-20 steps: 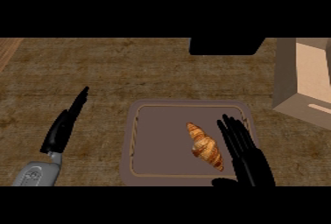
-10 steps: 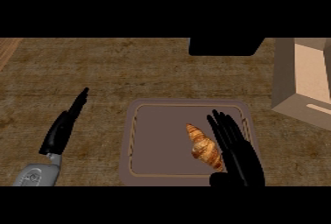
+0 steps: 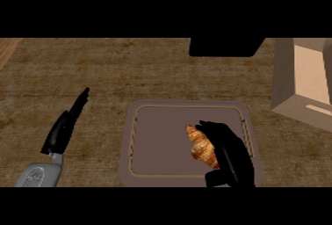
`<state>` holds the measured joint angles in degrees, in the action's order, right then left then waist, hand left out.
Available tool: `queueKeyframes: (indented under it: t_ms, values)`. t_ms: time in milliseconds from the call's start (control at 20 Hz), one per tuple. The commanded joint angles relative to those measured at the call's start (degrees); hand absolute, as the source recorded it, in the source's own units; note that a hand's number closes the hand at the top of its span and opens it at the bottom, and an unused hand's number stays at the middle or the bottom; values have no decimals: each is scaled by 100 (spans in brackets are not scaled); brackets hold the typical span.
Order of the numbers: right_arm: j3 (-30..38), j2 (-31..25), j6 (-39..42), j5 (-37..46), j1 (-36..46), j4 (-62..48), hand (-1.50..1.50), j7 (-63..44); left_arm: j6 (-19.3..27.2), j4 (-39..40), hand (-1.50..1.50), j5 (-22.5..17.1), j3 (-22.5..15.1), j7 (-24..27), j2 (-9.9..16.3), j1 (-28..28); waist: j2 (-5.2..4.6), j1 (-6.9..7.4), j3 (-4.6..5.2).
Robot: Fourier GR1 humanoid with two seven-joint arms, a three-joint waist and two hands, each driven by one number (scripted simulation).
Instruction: Pick the croissant from the tray and place it in the cardboard box
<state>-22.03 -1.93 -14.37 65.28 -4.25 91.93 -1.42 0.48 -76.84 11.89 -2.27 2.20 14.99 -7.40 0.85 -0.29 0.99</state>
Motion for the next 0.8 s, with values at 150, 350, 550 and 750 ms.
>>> queueKeyframes:
  t_ms: [150,350,550,750]
  values:
    - [-11,178,-1179,725,285,-544,150,100,-202,119,0,-91,188,137,115,56,-87,50,-99]
    - [-150,181,-1762,859,173,-527,150,-30,-110,442,0,52,197,325,33,-192,-91,20,-99]
    - [174,121,-1748,796,201,-216,150,128,-26,282,0,92,212,-132,-140,-459,-87,2,-99]
    - [337,189,-1565,1141,767,-740,150,-580,-74,-183,0,244,47,-104,-152,147,-85,63,-100]
